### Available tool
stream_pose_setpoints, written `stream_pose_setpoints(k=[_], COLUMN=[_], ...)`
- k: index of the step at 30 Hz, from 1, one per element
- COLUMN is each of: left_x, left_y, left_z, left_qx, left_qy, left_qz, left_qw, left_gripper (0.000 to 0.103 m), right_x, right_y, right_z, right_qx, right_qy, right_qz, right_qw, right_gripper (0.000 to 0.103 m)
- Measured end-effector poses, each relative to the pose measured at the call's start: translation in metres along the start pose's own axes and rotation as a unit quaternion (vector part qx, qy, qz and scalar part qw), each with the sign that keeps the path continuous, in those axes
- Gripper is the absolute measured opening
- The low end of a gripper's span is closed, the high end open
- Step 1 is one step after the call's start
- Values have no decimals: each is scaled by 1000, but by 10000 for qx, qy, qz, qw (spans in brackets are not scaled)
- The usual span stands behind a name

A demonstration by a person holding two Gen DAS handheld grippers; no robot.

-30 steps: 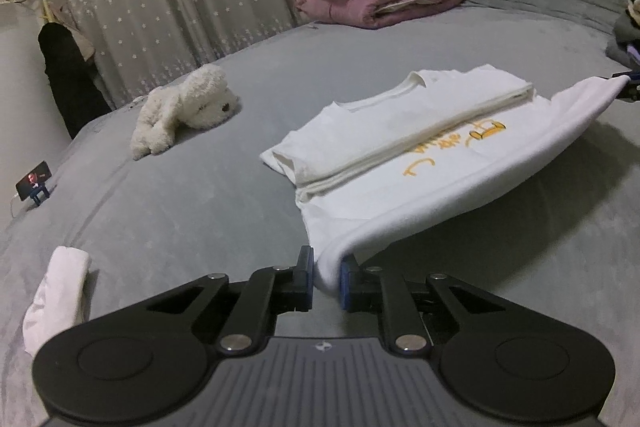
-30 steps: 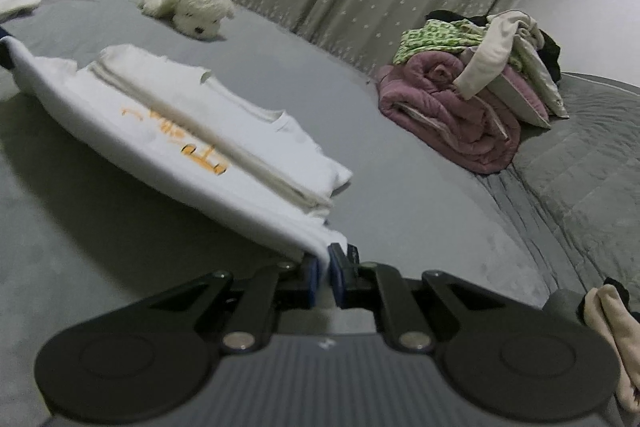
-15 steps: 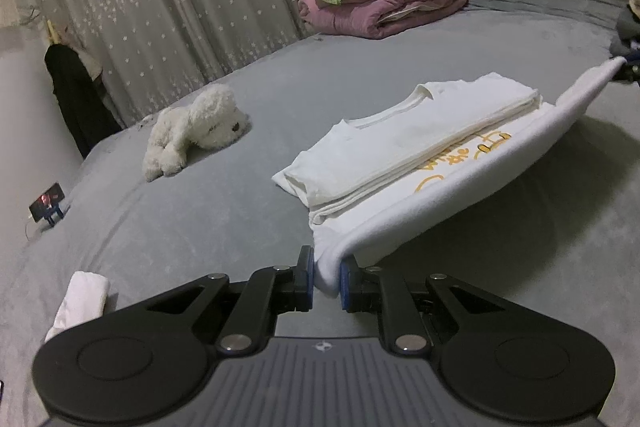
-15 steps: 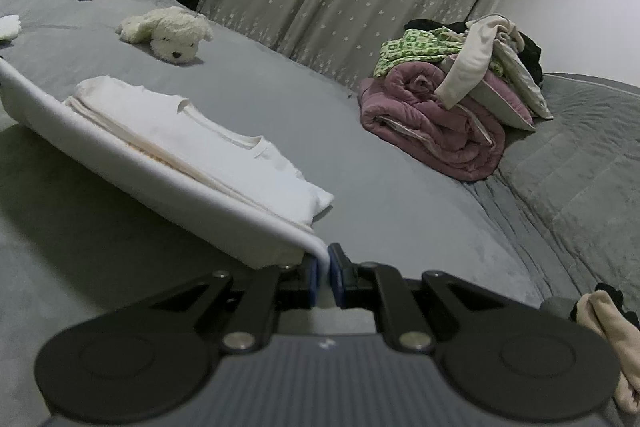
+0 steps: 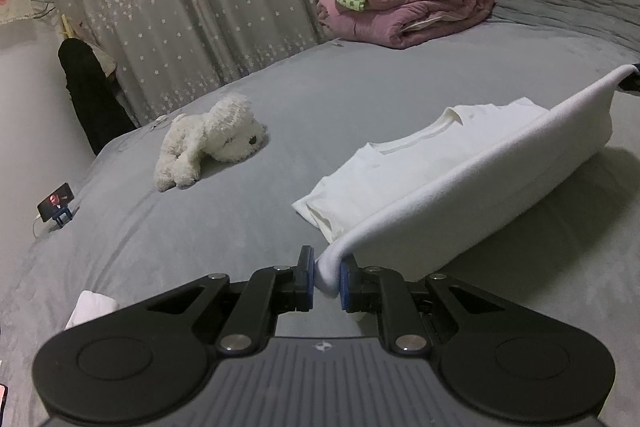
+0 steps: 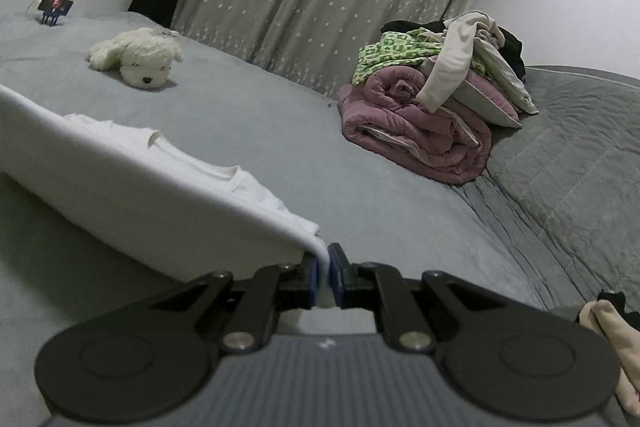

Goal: Fold clothes
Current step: 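Fold the lifted side over the shirt body with both grippers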

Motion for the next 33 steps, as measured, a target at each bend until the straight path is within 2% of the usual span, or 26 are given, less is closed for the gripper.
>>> stream_pose_setpoints(k=[14, 24, 30, 33], left_x=[24, 55, 71, 76], left_y=[-9, -12, -23, -30], left_z=[20, 51, 79, 91], left_qx=[50, 200, 19, -125], left_qy=[-46, -238, -537, -643], left_qz=[-217, -140, -276, -378], left_qw=[9997, 9994, 9982, 9971], left_gripper=[14, 14, 14, 14], right_x=[21, 47, 65, 76], right_y=[0, 0, 3, 8], right_z=[27, 56, 77, 93], right_qx=[-124, -63, 92, 306], right_qy=[5, -63, -157, -275], right_qz=[178, 86, -57, -25], right_qw=[9998, 9999, 9998, 9992], right_gripper=[8, 8, 8, 8])
Point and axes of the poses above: each gripper's, at about its wrist camera, not at the fingertips, and z roughly the way its jaws point, y to its right, x to its top, the point moved 2 cm from there along z, roughly the way its jaws point, and after that the axes turned 10 degrees about -y, right-handed, at the moved point
